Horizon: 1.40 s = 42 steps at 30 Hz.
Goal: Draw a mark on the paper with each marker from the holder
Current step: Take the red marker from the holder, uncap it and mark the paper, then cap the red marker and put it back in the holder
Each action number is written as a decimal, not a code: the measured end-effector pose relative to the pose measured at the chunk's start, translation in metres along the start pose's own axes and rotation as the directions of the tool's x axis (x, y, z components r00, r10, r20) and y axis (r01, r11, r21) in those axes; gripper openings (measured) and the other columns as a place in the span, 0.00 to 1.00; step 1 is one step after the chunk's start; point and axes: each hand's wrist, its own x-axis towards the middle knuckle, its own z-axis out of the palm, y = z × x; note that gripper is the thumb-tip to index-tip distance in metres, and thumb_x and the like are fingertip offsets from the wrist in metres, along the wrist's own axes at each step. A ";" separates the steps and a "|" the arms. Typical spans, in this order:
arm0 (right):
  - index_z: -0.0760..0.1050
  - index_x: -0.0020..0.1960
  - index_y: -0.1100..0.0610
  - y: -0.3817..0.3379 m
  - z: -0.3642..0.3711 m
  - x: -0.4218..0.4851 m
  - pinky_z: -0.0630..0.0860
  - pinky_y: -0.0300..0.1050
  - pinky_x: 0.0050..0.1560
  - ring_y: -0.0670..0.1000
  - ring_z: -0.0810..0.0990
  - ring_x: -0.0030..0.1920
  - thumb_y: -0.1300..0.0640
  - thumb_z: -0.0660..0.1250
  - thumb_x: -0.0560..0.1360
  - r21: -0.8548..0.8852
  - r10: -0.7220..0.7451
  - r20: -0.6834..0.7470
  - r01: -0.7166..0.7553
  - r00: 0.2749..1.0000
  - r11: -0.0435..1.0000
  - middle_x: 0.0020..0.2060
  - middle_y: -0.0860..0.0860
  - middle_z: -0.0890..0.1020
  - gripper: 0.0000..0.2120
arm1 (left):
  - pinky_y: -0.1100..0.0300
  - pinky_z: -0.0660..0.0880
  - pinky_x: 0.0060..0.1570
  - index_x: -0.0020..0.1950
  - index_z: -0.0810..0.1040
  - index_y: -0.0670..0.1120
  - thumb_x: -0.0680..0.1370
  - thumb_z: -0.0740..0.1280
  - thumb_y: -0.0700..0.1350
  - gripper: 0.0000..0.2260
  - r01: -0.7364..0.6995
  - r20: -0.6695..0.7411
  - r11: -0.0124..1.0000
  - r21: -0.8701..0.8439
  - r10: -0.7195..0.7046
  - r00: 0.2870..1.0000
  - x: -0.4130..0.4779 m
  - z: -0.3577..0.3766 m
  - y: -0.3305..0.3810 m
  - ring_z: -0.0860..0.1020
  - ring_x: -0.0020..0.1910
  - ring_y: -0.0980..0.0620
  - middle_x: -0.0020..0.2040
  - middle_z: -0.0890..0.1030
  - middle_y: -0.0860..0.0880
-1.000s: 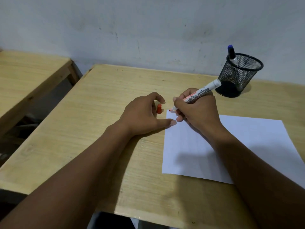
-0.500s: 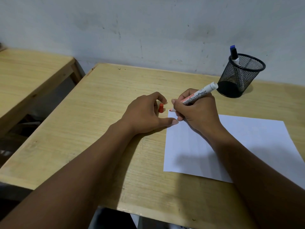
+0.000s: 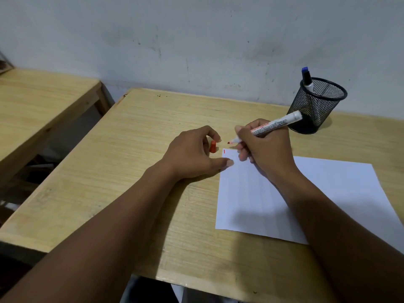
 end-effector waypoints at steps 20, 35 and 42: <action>0.82 0.37 0.60 -0.130 -0.091 0.014 0.69 0.40 0.32 0.49 0.80 0.26 0.59 0.66 0.79 0.403 0.218 0.100 -0.240 0.971 0.883 0.30 0.55 0.83 0.13 | 0.55 0.68 0.43 0.46 0.86 0.51 0.77 0.72 0.53 0.06 0.150 0.141 0.625 -0.766 -0.064 0.988 0.044 -0.037 0.111 0.79 0.37 0.53 0.43 0.85 0.53; 0.81 0.46 0.64 -0.133 -0.122 0.017 0.72 0.37 0.26 0.49 0.82 0.27 0.59 0.67 0.78 0.403 0.174 0.061 -0.184 0.983 0.896 0.30 0.55 0.84 0.09 | 0.55 0.68 0.42 0.43 0.86 0.50 0.77 0.73 0.52 0.08 0.130 0.142 0.652 -0.747 -0.034 0.989 0.058 -0.017 0.150 0.77 0.35 0.52 0.39 0.80 0.51; 0.81 0.48 0.63 -0.128 -0.122 0.027 0.73 0.37 0.27 0.47 0.82 0.27 0.58 0.70 0.79 0.383 0.155 0.132 -0.194 0.979 0.903 0.31 0.54 0.85 0.08 | 0.56 0.68 0.42 0.37 0.82 0.47 0.76 0.74 0.51 0.10 0.081 0.075 0.693 -0.716 -0.039 0.996 0.070 -0.004 0.161 0.76 0.32 0.52 0.33 0.78 0.51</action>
